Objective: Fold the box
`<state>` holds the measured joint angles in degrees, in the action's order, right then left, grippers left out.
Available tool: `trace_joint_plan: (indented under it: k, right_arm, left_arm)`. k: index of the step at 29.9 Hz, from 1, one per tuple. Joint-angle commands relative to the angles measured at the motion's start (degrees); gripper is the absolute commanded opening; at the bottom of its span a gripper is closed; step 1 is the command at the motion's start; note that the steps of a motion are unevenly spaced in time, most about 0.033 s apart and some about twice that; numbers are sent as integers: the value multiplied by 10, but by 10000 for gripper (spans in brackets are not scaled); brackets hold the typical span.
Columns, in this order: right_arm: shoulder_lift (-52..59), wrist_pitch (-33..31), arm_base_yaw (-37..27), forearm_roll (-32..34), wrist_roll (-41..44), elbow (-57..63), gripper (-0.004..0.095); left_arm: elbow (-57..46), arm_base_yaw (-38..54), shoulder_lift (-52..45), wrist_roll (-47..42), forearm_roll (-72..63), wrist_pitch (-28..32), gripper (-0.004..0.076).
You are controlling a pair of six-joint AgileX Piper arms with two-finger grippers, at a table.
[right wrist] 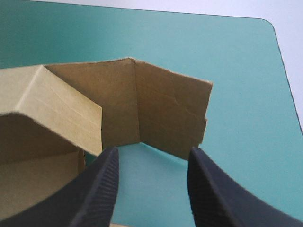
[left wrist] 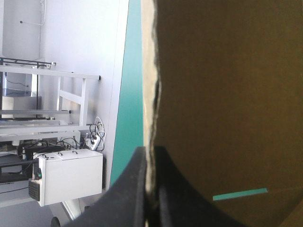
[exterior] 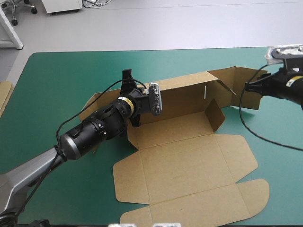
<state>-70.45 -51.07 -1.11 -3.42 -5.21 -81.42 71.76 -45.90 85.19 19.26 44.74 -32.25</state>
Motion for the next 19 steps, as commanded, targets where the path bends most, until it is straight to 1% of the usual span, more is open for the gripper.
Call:
trace_joint_plan:
  k: [1, 2, 5, 6, 12, 15, 19]
  right_arm:
    - [-52, 10, -6, -27, -22, -91, 292]
    - [-67, 7, -6, -32, -29, -109, 238]
    - [-121, 7, -6, -33, -42, -172, -3]
    - [-135, 7, -6, -33, -44, -193, -16]
    - [-243, -13, -9, -37, -49, -305, -19]
    - [-295, -22, -25, -76, -62, -358, -20]
    - [-359, -57, -58, -162, -91, -406, -18]
  left_arm:
    - [14, -4, -22, -42, 27, 27, -11]
    - [14, -4, -22, -42, 28, 29, -11]
    - [14, -4, -22, -42, 34, 36, -11]
    - [14, -4, -22, -42, 34, 37, -10]
    - [7, -4, -22, -41, 53, 41, -10]
    - [4, -4, -22, -39, 60, 41, -10]
    - [4, -4, -22, -35, 88, 53, -10]
